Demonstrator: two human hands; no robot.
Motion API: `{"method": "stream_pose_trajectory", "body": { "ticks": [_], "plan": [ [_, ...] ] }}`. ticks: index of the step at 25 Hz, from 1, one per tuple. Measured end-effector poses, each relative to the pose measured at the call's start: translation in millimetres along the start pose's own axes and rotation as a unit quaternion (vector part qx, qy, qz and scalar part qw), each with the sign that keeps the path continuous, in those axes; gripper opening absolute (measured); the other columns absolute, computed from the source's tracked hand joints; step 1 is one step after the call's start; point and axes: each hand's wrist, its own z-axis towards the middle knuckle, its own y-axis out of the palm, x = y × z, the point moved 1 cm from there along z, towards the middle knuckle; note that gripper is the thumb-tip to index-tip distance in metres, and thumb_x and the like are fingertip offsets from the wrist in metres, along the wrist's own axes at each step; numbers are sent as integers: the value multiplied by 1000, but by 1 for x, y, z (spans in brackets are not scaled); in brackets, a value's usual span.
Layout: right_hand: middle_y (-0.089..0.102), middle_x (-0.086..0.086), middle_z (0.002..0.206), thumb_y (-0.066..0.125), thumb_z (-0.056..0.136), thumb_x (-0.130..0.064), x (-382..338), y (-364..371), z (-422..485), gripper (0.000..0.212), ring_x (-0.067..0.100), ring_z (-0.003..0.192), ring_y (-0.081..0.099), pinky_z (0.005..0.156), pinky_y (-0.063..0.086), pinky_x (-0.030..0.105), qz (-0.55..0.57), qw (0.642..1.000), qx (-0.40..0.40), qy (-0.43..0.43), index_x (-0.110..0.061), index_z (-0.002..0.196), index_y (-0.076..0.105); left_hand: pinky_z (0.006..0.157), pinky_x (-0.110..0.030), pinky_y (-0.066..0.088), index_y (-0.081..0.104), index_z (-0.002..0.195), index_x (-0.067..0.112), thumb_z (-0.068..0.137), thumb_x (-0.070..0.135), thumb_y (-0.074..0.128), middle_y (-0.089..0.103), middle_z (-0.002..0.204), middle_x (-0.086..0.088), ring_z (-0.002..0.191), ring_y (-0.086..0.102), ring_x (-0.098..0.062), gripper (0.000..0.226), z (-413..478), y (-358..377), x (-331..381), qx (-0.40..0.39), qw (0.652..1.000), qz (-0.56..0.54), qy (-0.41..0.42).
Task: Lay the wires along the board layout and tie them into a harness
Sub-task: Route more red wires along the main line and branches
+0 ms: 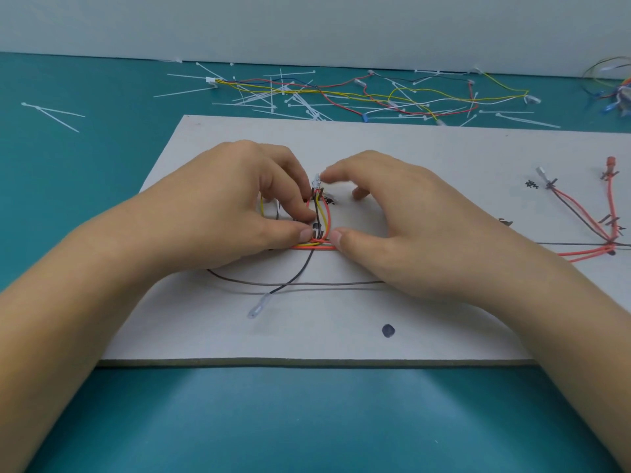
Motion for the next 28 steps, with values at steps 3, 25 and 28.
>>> {"method": "stream_pose_trajectory", "body": {
  "ticks": [3,25,28],
  "plan": [
    [47,-18,147,66,94,-40,1,2,0,60,9,124,48,103,37,27,26,1000,10,-3,-35,149,43,92,-43,49,83,85,36,81,51,79,70,106,23,103,65,-11,16,-1,0,1,3,999,28,22],
    [47,-16,128,68,89,-27,6,0,1,53,-7,106,47,76,37,3,54,996,66,-26,-37,138,52,73,-15,40,76,93,40,82,39,76,66,97,17,93,61,-4,11,-2,2,-2,39,998,-25,39],
    [47,-16,123,68,89,-26,6,-1,0,50,-1,104,51,73,38,6,57,996,73,-15,-37,136,54,73,-19,40,76,91,38,86,30,79,67,98,14,92,60,-5,9,-2,2,-1,52,998,-20,42]
  ]
}}
